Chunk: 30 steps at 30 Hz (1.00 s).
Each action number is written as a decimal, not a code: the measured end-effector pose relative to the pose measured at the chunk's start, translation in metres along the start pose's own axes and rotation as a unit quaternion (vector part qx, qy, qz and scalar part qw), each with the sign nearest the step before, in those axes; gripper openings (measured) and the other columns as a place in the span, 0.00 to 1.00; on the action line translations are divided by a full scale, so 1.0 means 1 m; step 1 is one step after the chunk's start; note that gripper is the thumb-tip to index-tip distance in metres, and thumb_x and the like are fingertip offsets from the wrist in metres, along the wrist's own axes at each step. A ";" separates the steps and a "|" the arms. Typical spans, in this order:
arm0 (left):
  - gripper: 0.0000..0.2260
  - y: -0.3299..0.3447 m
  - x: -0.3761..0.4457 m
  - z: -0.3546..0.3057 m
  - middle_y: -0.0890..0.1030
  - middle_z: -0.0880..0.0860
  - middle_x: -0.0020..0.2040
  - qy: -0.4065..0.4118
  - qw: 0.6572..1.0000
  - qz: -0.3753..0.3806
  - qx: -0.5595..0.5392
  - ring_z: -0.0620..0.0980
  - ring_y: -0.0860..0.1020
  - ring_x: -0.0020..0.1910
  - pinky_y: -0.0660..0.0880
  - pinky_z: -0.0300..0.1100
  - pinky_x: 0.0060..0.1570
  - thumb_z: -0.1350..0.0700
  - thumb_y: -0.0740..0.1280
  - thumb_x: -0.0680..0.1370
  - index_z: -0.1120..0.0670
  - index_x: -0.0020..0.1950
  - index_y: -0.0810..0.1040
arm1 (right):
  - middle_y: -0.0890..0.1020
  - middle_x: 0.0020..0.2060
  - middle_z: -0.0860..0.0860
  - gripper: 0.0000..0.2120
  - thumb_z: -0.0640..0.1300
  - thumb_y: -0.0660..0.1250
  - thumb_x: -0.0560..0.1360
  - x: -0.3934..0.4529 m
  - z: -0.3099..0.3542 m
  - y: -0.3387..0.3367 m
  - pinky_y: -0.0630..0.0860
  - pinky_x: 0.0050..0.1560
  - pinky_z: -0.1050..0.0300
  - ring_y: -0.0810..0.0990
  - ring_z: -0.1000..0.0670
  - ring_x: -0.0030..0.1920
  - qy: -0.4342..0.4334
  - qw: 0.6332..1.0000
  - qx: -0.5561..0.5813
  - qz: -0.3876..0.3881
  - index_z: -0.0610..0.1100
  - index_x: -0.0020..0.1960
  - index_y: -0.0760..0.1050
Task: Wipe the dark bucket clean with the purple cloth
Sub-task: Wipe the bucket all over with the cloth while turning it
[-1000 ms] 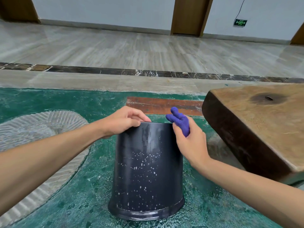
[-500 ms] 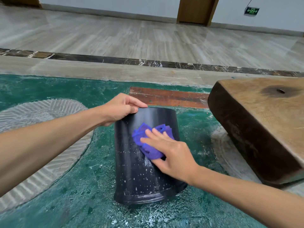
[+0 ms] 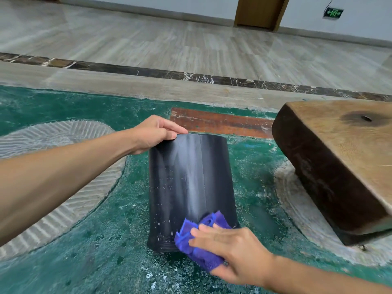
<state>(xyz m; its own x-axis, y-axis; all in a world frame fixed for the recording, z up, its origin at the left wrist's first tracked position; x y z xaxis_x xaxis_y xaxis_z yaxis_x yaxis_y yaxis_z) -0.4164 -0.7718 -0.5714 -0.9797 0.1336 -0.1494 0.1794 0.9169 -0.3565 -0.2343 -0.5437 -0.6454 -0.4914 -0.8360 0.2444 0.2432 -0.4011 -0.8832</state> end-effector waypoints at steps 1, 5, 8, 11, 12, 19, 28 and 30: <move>0.15 0.000 -0.001 -0.001 0.85 0.53 0.55 0.002 1.000 0.000 0.000 0.50 0.79 0.62 0.69 0.43 0.69 0.69 0.63 0.78 0.55 0.56 0.85 | 0.82 0.65 0.58 0.18 0.50 0.70 0.78 -0.002 0.003 -0.002 0.80 0.61 0.56 0.77 0.61 0.68 0.014 1.000 0.016 0.015 0.54 0.67 0.79; 0.15 0.009 -0.007 -0.010 0.86 0.52 0.53 0.021 1.000 0.012 0.014 0.47 0.80 0.56 0.70 0.40 0.66 0.67 0.64 0.78 0.52 0.54 0.85 | 0.84 0.39 0.51 0.15 0.40 0.69 0.71 0.004 -0.013 -0.029 0.80 0.41 0.52 0.80 0.59 0.38 0.135 0.977 0.157 0.053 0.51 0.56 0.82; 0.15 0.021 -0.005 -0.023 0.86 0.49 0.52 0.042 0.998 0.026 0.041 0.43 0.80 0.53 0.71 0.34 0.58 0.65 0.65 0.78 0.49 0.54 0.85 | 0.87 0.46 0.45 0.16 0.35 0.68 0.66 0.014 -0.037 -0.073 0.80 0.51 0.50 0.83 0.52 0.47 0.203 0.919 0.328 -0.074 0.42 0.53 0.85; 0.13 0.039 -0.004 -0.039 0.86 0.51 0.50 0.067 0.994 0.040 0.077 0.42 0.79 0.49 0.72 0.36 0.56 0.63 0.66 0.78 0.49 0.55 0.85 | 0.86 0.56 0.47 0.21 0.36 0.67 0.63 0.031 -0.061 -0.114 0.76 0.57 0.55 0.83 0.51 0.54 0.229 0.881 0.379 -0.167 0.38 0.55 0.84; 0.13 0.046 -0.004 -0.044 0.87 0.53 0.50 0.075 0.992 0.046 0.086 0.43 0.79 0.48 0.73 0.38 0.55 0.63 0.66 0.78 0.50 0.55 0.85 | 0.86 0.58 0.49 0.20 0.38 0.67 0.62 0.038 -0.069 -0.125 0.75 0.58 0.56 0.83 0.52 0.57 0.243 0.878 0.370 -0.181 0.39 0.53 0.84; 0.08 0.063 -0.008 -0.065 0.86 0.56 0.49 0.101 0.992 0.059 0.046 0.47 0.84 0.50 0.79 0.40 0.56 0.65 0.72 0.74 0.59 0.52 0.83 | 0.85 0.44 0.56 0.14 0.44 0.68 0.63 0.064 -0.097 -0.135 0.72 0.58 0.50 0.82 0.54 0.50 0.309 0.894 0.300 -0.125 0.36 0.44 0.82; 0.09 0.015 -0.019 -0.040 0.85 0.48 0.51 0.134 0.964 0.097 0.210 0.42 0.80 0.52 0.72 0.39 0.55 0.64 0.64 0.79 0.54 0.51 0.83 | 0.78 0.36 0.42 0.23 0.47 0.70 0.57 0.061 -0.112 -0.128 0.70 0.46 0.49 0.77 0.45 0.40 0.316 0.871 0.368 -0.080 0.29 0.43 0.74; 0.08 0.016 -0.018 -0.042 0.85 0.49 0.52 0.155 0.953 0.097 0.243 0.44 0.80 0.54 0.72 0.38 0.58 0.62 0.65 0.80 0.54 0.52 0.83 | 0.78 0.37 0.41 0.26 0.47 0.70 0.58 0.060 -0.118 -0.131 0.70 0.47 0.48 0.77 0.44 0.40 0.319 0.869 0.367 -0.087 0.26 0.44 0.72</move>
<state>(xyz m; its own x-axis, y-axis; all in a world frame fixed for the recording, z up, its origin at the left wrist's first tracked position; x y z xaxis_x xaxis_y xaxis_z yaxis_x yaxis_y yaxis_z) -0.3993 -0.7441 -0.5358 -0.8897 0.4566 -0.0026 0.3056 0.5912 -0.7464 -0.3944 -0.4974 -0.5627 -0.8809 -0.4548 -0.1312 0.4724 -0.8274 -0.3038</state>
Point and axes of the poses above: each hand's wrist, its own x-axis towards the middle knuckle, its own y-axis out of the palm, z = x × y, the point moved 7 cm from there along x, towards the middle knuckle
